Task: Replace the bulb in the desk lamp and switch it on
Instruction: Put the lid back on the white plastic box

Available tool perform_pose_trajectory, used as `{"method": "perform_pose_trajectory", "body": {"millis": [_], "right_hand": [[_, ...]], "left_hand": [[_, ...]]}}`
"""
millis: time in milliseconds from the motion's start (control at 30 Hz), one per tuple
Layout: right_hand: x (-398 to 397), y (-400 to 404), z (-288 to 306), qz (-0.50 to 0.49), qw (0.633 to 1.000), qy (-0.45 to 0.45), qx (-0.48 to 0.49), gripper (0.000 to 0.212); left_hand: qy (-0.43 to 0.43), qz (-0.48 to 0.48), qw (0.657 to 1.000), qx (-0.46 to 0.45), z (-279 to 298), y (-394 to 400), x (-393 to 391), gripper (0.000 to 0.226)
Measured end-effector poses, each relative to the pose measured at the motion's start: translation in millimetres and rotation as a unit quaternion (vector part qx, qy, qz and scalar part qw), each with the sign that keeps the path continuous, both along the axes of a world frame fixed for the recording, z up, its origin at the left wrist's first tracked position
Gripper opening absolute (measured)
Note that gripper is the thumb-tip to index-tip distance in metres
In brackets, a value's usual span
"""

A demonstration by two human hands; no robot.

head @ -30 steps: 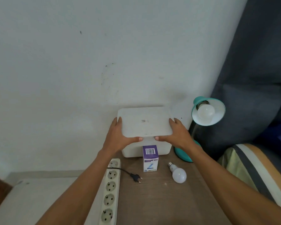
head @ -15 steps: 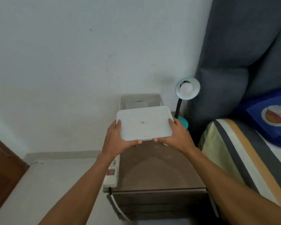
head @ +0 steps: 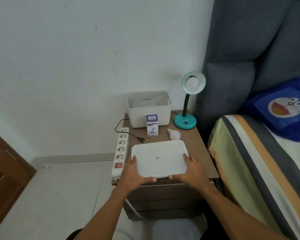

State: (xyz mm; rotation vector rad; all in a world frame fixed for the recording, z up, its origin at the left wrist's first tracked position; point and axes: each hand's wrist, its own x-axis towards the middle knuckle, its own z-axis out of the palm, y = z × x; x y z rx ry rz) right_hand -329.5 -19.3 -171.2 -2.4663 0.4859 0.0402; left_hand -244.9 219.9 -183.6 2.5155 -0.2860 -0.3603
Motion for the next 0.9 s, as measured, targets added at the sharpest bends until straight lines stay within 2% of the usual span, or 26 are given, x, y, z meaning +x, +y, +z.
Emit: {"method": "perform_pose_trajectory", "body": {"millis": [100,233,333,433,533,733,900], "right_hand": [[-5.5,-1.6,-10.1,-0.006,1.0,0.024,-0.013,0.12],[-4.9,-3.1,-19.1,0.007,0.998,0.05,-0.048,0.119],[-0.5,-8.3,-19.3,0.021,0.995,0.068,-0.071,0.117],[12.7,-16.9,-10.8,0.014,0.995,0.07,-0.077,0.112],[40.0,-24.0,3.7,-0.02,0.996,0.034,-0.083,0.095],[110.6,-35.2,31.5,-0.037,0.997,-0.025,-0.065,0.066],[168.5,-37.4,23.2,-0.042,0.997,0.004,-0.067,0.072]], "left_hand": [[0.028,-0.01,0.999,0.026,-5.5,-4.3,-1.5,0.148],[-0.001,-0.025,0.995,0.1,-12.7,-11.8,-1.1,0.145],[-0.001,-0.034,0.994,0.105,-12.9,-13.9,0.0,0.146],[-0.012,-0.001,0.999,0.042,-7.9,-14.5,3.6,0.144],[-0.073,0.029,0.997,-0.016,6.6,-18.7,24.9,0.132],[-0.167,0.089,0.973,-0.134,57.5,-28.2,114.5,0.116],[-0.153,0.112,0.971,-0.148,82.9,-41.0,210.3,0.123]]}}
